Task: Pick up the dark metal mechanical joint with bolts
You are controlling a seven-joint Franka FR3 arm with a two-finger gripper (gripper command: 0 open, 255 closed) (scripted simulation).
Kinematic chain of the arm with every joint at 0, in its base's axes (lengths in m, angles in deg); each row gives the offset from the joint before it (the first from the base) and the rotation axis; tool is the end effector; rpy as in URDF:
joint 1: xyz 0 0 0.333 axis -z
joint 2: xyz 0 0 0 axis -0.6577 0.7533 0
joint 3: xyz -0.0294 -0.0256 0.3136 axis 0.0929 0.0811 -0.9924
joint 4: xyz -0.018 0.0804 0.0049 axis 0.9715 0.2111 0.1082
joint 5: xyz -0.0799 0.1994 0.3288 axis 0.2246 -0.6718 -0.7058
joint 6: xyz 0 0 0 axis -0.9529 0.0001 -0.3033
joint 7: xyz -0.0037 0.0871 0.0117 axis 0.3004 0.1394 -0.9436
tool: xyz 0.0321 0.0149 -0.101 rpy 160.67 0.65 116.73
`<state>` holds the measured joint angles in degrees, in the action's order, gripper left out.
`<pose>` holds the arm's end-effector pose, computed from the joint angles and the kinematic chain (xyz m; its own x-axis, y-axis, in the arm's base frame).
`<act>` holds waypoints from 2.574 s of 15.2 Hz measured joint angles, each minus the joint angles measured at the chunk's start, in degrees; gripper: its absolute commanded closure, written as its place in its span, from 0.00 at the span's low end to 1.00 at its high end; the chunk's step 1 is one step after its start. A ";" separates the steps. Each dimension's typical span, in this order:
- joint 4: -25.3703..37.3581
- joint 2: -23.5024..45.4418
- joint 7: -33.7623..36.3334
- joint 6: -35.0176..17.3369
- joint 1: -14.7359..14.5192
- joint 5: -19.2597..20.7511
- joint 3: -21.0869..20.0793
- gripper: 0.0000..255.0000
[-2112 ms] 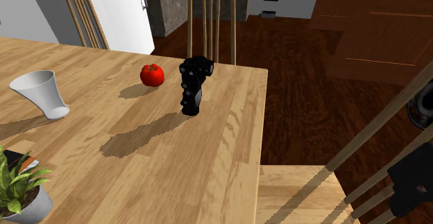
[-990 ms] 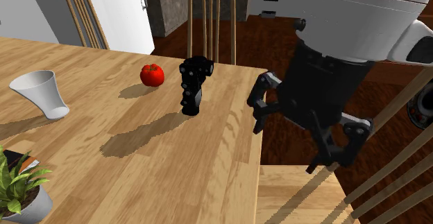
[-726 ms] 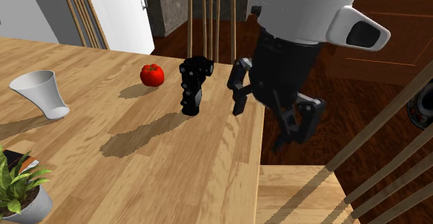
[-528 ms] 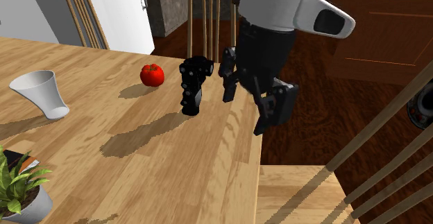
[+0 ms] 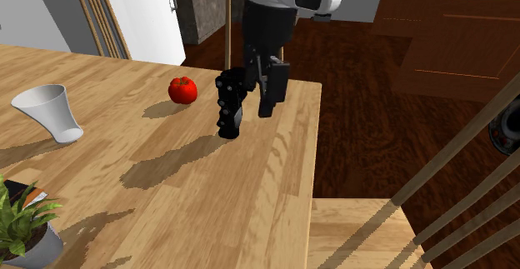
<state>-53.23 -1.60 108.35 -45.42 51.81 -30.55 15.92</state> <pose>0.4057 0.3408 0.5951 0.6425 -0.7546 -0.1331 -0.7632 -0.6458 -0.0228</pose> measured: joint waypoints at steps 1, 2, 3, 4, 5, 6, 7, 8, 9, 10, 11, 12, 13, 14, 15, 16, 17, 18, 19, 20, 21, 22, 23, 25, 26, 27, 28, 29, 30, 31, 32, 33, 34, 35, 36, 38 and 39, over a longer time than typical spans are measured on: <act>2.48 3.39 3.91 -0.52 0.01 2.35 -1.78 0.00; 5.51 7.16 7.87 -0.52 -0.26 5.18 -3.26 0.00; 8.36 10.70 11.49 -0.35 -0.84 8.01 -4.14 0.00; 12.00 14.63 15.41 0.36 -2.14 11.17 -4.90 0.00; 15.37 18.12 19.13 1.16 -3.78 14.07 -5.14 0.00; 18.99 21.86 22.59 1.97 -5.89 17.07 -5.00 0.00; 22.99 25.21 25.82 3.35 -8.24 19.74 -4.56 0.00; 26.57 28.08 28.47 4.52 -10.44 21.95 -3.92 0.00; 27.99 29.78 29.86 4.56 -11.67 23.22 -3.39 0.00; 28.32 30.56 30.58 4.26 -12.24 23.80 -3.11 0.00; 27.88 30.86 30.86 3.59 -12.35 24.02 -2.96 0.00; 26.98 30.82 30.86 2.76 -12.10 23.99 -2.90 0.00; 25.82 30.47 30.73 1.90 -11.65 23.74 -2.92 0.00; 24.80 30.29 30.67 1.04 -11.36 23.63 -2.92 0.00; 23.74 30.04 30.64 0.20 -11.09 23.46 -2.95 0.00; 22.94 29.93 30.57 -0.50 -10.89 23.38 -2.95 0.00; 22.46 29.83 30.53 -0.88 -10.75 23.30 -2.96 1.00; 22.24 29.73 30.50 -1.09 -10.65 23.25 -2.97 1.00; 22.18 29.69 30.48 -1.15 -10.61 23.25 -2.96 1.00; 22.16 29.68 30.45 -1.17 -10.58 23.25 -2.96 1.00; 22.17 29.69 30.43 -1.18 -10.58 23.25 -2.95 1.00; 22.16 29.68 30.42 -1.20 -10.56 23.25 -2.95 1.00; 22.15 29.68 30.42 -1.22 -10.55 23.25 -2.95 1.00; 22.15 29.68 30.40 -1.22 -10.54 23.24 -2.94 1.00; 22.16 29.69 30.39 -1.22 -10.54 23.25 -2.94 1.00; 22.10 29.64 30.42 -1.27 -10.52 23.23 -2.95 1.00; 22.52 29.75 30.50 -0.85 -10.69 23.27 -2.96 1.00; 23.23 29.88 30.55 -0.21 -10.87 23.35 -2.96 1.00; 24.39 30.32 30.67 0.59 -11.29 23.64 -2.89 1.00; 25.43 30.54 30.84 1.45 -11.65 23.80 -2.88 1.00; 26.35 30.68 30.88 2.23 -11.87 23.90 -2.87 1.00; 27.42 30.86 30.98 3.13 -12.17 24.04 -2.86 1.00; 28.58 31.06 31.05 4.10 -12.49 24.19 -2.85 1.00; 29.67 31.36 31.28 4.89 -12.96 24.42 -2.83 1.00; 30.69 31.49 31.25 5.79 -13.16 24.51 -2.81 1.00; 33.68 32.47 31.57 7.87 -14.33 25.23 -2.65 1.00; 35.52 33.09 31.66 9.13 -15.01 25.67 -2.53 1.00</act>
<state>-17.71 31.49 140.01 -36.28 36.80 -4.88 13.40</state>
